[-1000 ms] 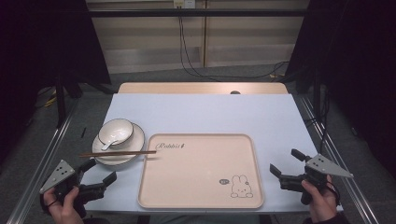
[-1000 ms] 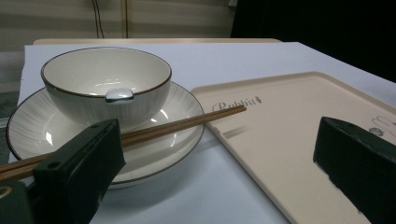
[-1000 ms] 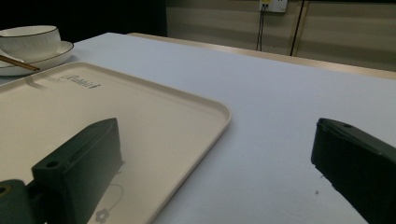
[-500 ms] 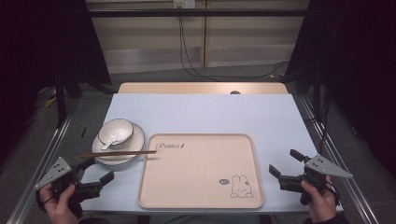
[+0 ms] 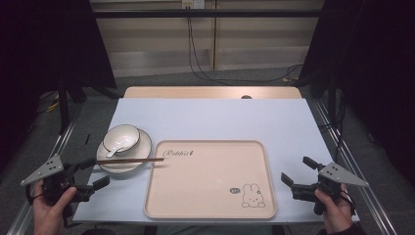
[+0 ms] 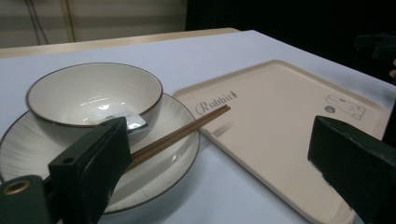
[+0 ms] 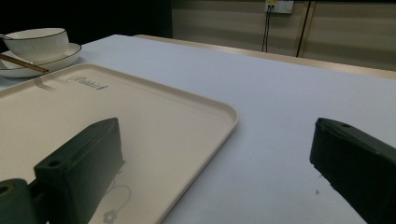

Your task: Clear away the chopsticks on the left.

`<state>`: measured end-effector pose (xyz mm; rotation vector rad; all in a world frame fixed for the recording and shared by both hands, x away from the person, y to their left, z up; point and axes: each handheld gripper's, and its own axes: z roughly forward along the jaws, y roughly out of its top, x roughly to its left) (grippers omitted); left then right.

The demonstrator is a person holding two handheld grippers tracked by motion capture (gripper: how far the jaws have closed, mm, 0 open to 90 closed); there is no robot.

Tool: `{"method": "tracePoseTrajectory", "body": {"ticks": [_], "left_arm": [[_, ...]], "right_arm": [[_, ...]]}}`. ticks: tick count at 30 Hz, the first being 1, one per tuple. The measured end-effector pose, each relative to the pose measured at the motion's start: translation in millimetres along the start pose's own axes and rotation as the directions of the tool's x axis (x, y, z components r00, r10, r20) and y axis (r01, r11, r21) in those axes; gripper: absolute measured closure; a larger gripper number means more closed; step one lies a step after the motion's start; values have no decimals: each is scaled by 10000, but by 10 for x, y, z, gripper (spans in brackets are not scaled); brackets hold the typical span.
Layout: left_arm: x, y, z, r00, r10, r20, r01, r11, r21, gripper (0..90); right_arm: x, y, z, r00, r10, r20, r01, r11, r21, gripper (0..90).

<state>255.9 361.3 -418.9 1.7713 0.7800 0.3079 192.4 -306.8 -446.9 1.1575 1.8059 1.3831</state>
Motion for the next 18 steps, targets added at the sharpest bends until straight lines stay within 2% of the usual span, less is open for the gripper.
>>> {"method": "tracePoseTrajectory", "body": {"ticks": [1, 2, 3, 4, 5, 6, 10, 12, 13, 15, 17, 18], "left_arm": [[0, 0, 0, 10000, 0, 0, 0, 10000, 0, 57], [14, 4, 35, 9999, 104, -35, -103, 9997, 199, 57], [47, 0, 86, 9993, 114, 359, -128, 9991, 401, 57], [52, -2, 110, 9995, 197, 236, -210, 9981, 582, 64], [83, -9, 153, 9985, 309, 453, -343, 9965, 762, 76], [104, -9, 176, 9986, 424, 319, -452, 9946, 933, 86], [206, -28, 260, 9988, 362, 344, -396, 9937, 1051, 105], [246, -55, 277, 9983, 473, 343, -510, 9920, 1153, 160], [289, -87, 277, 9965, 782, 289, -815, 9864, 1426, 175], [301, -108, 272, 9972, 716, 206, -738, 9874, 1400, 189], [371, -144, 238, 9945, 1050, 55, -1048, 9848, 1385, 287], [371, -144, 238, 9945, 1050, 55, -1048, 9848, 1385, 328]], "right_arm": [[1, 0, 1, 10000, -20, 18, 20, 10000, -7, 21], [1, 0, 1, 10000, -20, 18, 20, 10000, -7, 21], [1, 0, 1, 10000, -32, 4, 32, 10000, -6, 21], [1, 1, -2, 10000, -49, -2, 49, 10000, 1, 21], [4, 0, -1, 10000, -46, 0, 46, 10000, -8, 21], [1, 1, -3, 10000, -60, 2, 60, 10000, 7, 21], [-1, -1, -3, 10000, -2, 11, 2, 10000, 15, 21], [1, -1, -3, 10000, -27, 46, 27, 10000, 1, 21], [1, -2, -5, 10000, -39, 65, 39, 10000, 10, 22], [1, -3, -4, 9999, -36, 105, 36, 10000, 10, 23], [-3, -3, -7, 10000, -16, 79, 16, 10000, 30, 24], [-3, -3, -7, 10000, -16, 79, 16, 10000, 30, 24]]}}
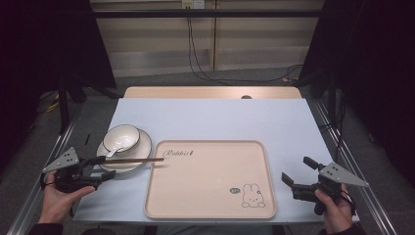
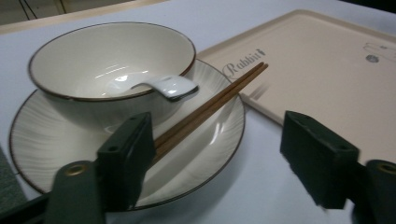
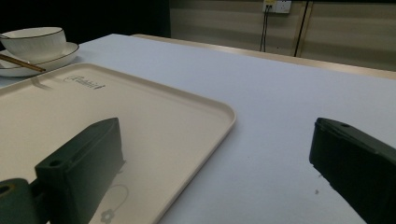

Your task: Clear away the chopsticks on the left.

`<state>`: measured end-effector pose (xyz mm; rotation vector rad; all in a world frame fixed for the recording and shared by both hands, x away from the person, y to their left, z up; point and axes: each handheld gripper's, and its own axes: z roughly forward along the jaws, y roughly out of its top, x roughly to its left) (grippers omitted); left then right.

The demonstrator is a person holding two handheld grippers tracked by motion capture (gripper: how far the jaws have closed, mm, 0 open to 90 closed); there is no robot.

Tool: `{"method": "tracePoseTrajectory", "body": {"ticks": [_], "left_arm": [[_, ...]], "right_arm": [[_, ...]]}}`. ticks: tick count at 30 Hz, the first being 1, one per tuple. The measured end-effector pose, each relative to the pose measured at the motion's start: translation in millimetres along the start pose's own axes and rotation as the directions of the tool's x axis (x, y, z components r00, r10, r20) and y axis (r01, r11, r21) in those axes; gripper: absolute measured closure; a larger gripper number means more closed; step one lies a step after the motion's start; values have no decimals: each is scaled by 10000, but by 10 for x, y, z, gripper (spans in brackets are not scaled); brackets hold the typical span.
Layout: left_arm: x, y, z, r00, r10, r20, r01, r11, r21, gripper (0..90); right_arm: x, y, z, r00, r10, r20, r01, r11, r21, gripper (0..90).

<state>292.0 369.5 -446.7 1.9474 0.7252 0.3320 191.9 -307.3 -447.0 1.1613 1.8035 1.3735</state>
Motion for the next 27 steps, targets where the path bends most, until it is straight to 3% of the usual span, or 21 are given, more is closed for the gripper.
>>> {"method": "tracePoseTrajectory", "body": {"ticks": [1, 6, 12, 21, 25, 27], "left_arm": [[32, -6, -3, 9997, 244, 14, -244, 9997, 79, 328], [146, 26, 45, 9973, 733, -26, -730, 9958, 548, 442], [210, 36, 108, 9934, 1128, 230, -1144, 9890, 941, 542], [247, 17, 175, 9908, 1305, 353, -1338, 9845, 1136, 599], [237, 20, 212, 9884, 1471, 372, -1508, 9792, 1356, 618], [216, 27, 240, 9855, 1635, 462, -1688, 9731, 1565, 633]], "right_arm": [[1, 0, 2, 10000, -2, 4, 2, 10000, -3, 24], [4, 0, 5, 10000, 15, 4, -15, 10000, 6, 24], [0, -1, 3, 10000, -12, -54, 12, 10000, 30, 24], [2, -2, 3, 10000, 11, -87, -11, 10000, 41, 27], [4, -2, 4, 10000, -19, -85, 19, 10000, 32, 27], [7, -2, 3, 10000, -18, -90, 19, 10000, 29, 27]]}}
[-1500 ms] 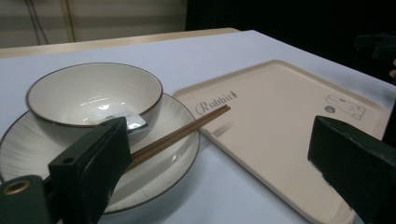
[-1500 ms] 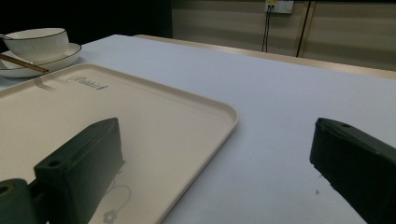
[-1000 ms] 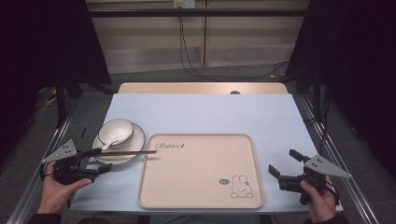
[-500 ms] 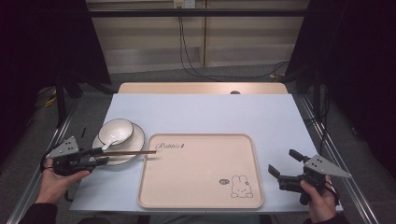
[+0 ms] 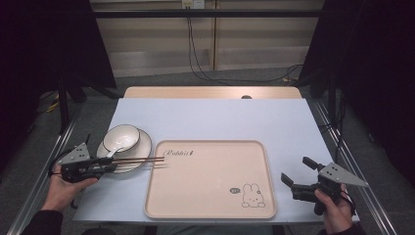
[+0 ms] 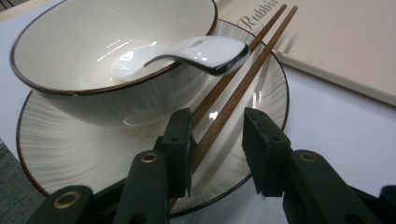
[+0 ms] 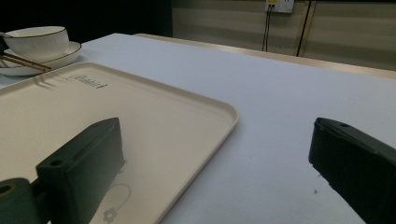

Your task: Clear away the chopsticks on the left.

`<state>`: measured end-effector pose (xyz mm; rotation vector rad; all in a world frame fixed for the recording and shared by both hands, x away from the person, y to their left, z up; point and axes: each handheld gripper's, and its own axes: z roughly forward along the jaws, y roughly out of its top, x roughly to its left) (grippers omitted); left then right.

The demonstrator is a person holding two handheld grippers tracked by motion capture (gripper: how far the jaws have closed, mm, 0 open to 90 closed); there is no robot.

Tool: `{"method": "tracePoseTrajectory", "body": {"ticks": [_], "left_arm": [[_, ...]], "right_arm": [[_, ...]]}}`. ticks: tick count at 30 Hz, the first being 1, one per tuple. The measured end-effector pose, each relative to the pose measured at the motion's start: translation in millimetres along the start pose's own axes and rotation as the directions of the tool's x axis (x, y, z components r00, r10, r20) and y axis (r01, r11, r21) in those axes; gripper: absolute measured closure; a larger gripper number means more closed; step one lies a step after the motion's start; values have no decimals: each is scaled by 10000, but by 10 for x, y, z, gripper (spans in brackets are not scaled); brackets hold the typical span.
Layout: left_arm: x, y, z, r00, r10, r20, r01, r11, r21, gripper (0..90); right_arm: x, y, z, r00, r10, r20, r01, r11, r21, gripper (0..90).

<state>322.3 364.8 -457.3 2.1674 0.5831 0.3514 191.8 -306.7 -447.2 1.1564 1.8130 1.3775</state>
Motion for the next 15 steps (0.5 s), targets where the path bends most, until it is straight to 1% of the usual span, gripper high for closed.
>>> {"method": "tracePoseTrajectory", "body": {"ticks": [1, 2, 3, 4, 5, 6, 7, 8, 9, 11, 12, 15], "left_arm": [[0, 0, 0, 10000, 0, 0, 0, 10000, 0, 647], [-4, 6, 13, 9999, 24, 116, -24, 10000, 13, 655], [-4, 12, 16, 9999, 69, 95, -69, 10000, 66, 655], [4, 29, 29, 9999, 31, 115, -33, 9998, 198, 666], [4, 29, 29, 9999, 31, 115, -33, 9998, 198, 664], [13, 37, 37, 9999, -110, 107, 108, 9996, 253, 664], [14, 49, 50, 10000, 17, 95, -20, 9995, 321, 663], [17, 57, 60, 9999, 45, 164, -50, 9994, 353, 663], [19, 68, 66, 9998, 107, 142, -112, 9992, 390, 663], [23, 86, 80, 9994, 235, 271, -247, 9987, 441, 669], [17, 98, 97, 9987, 350, 381, -378, 9966, 731, 698], [4, 105, 111, 9982, 410, 448, -447, 9954, 848, 724]], "right_arm": [[0, 0, 0, 10000, 0, 0, 0, 10000, 0, 27], [-2, 0, -1, 10000, -3, 5, 3, 10000, -8, 27], [-2, 0, -1, 10000, -3, 5, 3, 10000, -8, 27], [-2, -1, 1, 10000, 34, -9, -34, 10000, 4, 27], [-2, -1, 1, 10000, 33, -12, -33, 10000, 8, 28], [-2, -1, 1, 10000, 33, -12, -33, 10000, 8, 28], [-3, -2, 0, 10000, 22, -28, -22, 10000, 14, 27], [-2, -2, 0, 10000, 37, -34, -37, 10000, 31, 27], [-3, -3, 1, 10000, 51, -27, -51, 10000, 36, 27], [-6, -5, 3, 10000, 50, -25, -49, 10000, 48, 27], [-2, -5, -1, 10000, 78, -20, -78, 10000, 48, 27], [0, -5, -2, 9999, 101, 0, -101, 9999, 42, 27]]}}
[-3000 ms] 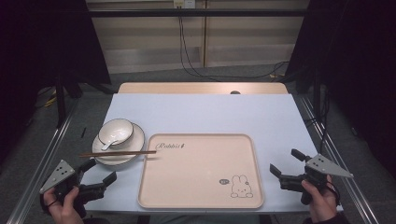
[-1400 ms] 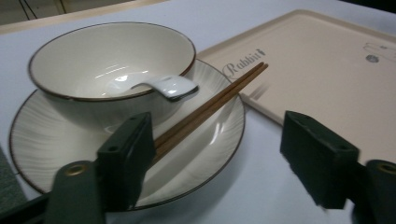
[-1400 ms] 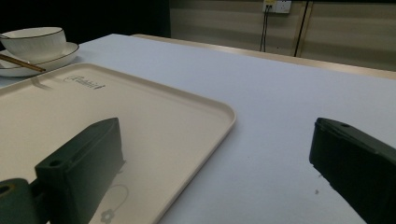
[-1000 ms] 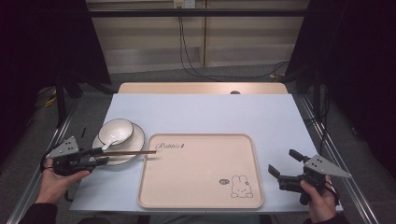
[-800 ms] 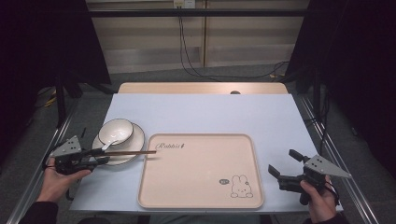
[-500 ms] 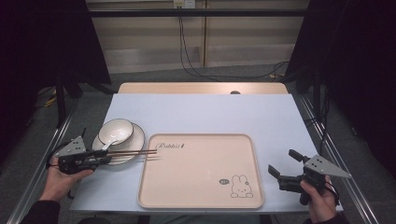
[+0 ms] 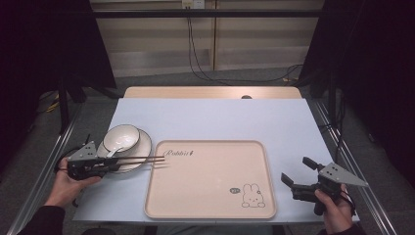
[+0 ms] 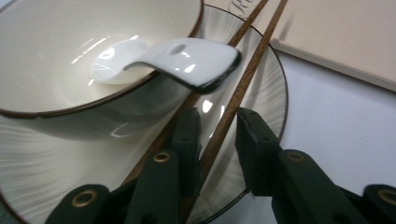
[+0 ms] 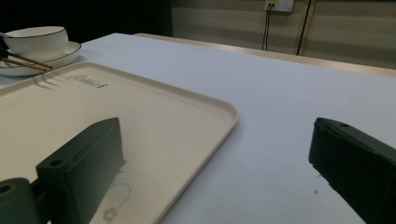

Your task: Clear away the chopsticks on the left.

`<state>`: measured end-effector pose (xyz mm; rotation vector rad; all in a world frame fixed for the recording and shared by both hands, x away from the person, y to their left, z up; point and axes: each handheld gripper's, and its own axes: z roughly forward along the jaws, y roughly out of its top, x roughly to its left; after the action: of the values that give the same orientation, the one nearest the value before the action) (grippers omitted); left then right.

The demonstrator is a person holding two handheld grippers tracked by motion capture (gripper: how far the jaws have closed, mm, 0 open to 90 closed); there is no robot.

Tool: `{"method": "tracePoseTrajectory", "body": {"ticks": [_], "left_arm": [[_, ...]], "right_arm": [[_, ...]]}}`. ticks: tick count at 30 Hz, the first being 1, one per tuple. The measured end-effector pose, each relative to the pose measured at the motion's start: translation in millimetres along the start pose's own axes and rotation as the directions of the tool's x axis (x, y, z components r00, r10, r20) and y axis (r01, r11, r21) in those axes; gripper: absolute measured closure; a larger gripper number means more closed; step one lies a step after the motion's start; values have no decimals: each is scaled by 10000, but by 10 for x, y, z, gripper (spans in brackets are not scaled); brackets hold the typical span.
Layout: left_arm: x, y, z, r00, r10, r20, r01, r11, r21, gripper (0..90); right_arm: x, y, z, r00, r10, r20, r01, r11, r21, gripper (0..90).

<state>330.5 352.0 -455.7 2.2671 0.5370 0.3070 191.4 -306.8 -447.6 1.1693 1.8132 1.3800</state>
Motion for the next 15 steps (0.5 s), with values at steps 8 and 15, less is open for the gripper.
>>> {"method": "tracePoseTrajectory", "body": {"ticks": [8, 15], "left_arm": [[1, 16, 3, 9981, 188, 581, -193, 9998, 92, 810], [-3, 21, 4, 9959, -227, 870, 232, 9997, -42, 838]], "right_arm": [[-3, -1, 2, 10000, -57, -9, 57, 10000, 11, 27], [-4, -4, 4, 10000, 1, -16, -1, 10000, 15, 28]]}}
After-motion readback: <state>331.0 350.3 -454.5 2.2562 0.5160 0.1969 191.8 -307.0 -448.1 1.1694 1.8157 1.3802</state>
